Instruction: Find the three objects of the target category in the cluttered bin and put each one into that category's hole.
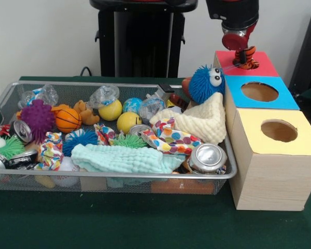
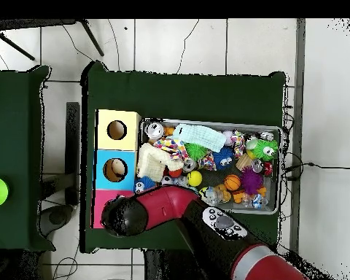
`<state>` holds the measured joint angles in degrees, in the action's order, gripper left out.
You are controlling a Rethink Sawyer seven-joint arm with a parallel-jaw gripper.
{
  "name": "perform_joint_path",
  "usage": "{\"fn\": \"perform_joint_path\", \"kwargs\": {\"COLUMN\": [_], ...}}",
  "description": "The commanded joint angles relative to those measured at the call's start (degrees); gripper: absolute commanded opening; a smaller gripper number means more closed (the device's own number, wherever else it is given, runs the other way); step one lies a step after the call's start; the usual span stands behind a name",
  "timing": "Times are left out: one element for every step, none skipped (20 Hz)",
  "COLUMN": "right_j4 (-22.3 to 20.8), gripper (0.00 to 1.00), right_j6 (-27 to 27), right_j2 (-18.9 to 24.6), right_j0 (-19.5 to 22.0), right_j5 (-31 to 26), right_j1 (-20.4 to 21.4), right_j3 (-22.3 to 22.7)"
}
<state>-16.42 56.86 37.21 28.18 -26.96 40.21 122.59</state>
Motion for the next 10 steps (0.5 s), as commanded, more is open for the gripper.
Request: {"fn": "perform_joint_path", "kwargs": {"right_j4": [-4.92, -5.12, -5.12, -4.98, -5.02, -5.08, -5.14, -5.19, -5.11, -5.08], "gripper": [0.00, 0.00, 0.00, 0.00, 0.00, 0.00, 0.00, 0.00, 1.00, 1.00], "right_j6": [6.63, 6.53, 6.63, 6.83, 6.64, 6.50, 6.35, 6.18, 6.37, 7.63], "right_j2": [-2.93, -2.97, -3.16, -3.24, -3.20, -3.11, -3.02, -2.95, -3.60, -4.50], "right_j0": [-1.95, -1.93, -2.07, -2.07, -2.08, -2.10, -2.11, -2.12, -2.70, -3.43], "right_j5": [3.86, 3.88, 3.67, 3.57, 3.38, 3.28, 3.18, 3.12, 2.47, 3.37], "right_j1": [-1.10, -1.02, -1.01, -0.96, -1.11, -1.10, -1.09, -1.08, -0.83, -0.36], "right_j3": [-3.73, -3.75, -3.84, -3.74, -4.03, -4.11, -4.20, -4.24, -4.53, -4.68]}}
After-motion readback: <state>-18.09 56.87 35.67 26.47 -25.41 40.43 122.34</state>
